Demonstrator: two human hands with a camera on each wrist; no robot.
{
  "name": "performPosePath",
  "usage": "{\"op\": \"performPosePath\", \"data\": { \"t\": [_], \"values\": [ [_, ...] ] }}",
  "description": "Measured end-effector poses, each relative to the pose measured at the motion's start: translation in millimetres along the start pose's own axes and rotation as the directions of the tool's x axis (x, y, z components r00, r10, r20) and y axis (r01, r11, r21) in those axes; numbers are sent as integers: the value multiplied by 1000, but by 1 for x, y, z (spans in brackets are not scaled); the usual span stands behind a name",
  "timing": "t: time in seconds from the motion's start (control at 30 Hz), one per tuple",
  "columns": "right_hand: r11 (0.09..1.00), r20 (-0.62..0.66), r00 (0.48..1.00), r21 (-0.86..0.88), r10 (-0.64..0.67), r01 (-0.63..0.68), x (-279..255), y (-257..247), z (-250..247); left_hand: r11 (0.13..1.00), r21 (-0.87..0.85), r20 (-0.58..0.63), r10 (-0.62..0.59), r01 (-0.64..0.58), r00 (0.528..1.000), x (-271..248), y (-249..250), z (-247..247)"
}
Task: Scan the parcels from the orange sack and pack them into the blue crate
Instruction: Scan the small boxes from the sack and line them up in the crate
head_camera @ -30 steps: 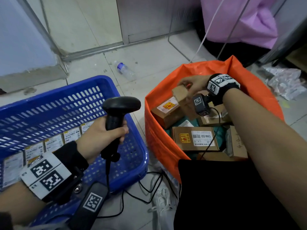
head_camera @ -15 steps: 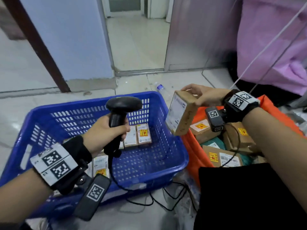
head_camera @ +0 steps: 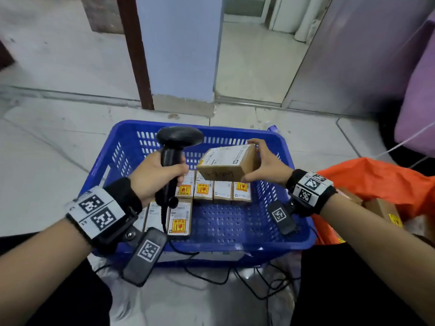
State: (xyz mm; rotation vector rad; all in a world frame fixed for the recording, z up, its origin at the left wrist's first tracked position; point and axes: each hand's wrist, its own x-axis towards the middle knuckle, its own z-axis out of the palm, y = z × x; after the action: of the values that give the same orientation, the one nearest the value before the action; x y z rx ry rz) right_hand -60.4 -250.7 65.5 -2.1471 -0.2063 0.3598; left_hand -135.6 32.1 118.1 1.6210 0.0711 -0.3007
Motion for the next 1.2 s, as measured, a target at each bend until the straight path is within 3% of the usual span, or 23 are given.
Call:
{"op": "performPosePath", "data": {
  "t": [0.13, 0.27, 0.43, 0.67, 0.93, 1.03, 1.2],
  "values": [
    [990, -131, 990, -129, 44, -61, 11, 8, 32, 999, -14, -21, -40, 40, 999, 14, -5, -8],
    [996, -256, 964, -40, 72, -85, 16, 15, 56, 997, -23, -7, -75, 75, 997, 23, -14, -9],
    [978, -167, 980, 197, 103, -70, 16, 5, 62, 993, -47, -5, -113, 112, 994, 27, -25, -9],
    [978, -136, 991, 209, 11, 18, 4, -12, 73, 966, -197, -110, -193, 169, 975, 32, -26, -3],
    [926, -15, 1000, 377, -8, 13, -8, -18, 73, 977, -177, -74, -131, 116, 989, 28, -23, 7],
    [819, -15, 995, 568, 103, -77, -5, -24, 74, 989, -121, -56, -97, 90, 994, 26, -22, 13],
    [744, 23, 973, 640, 229, -190, -1, -23, 66, 996, -62, -61, -69, 66, 996, 25, -22, 18]
  ]
}}
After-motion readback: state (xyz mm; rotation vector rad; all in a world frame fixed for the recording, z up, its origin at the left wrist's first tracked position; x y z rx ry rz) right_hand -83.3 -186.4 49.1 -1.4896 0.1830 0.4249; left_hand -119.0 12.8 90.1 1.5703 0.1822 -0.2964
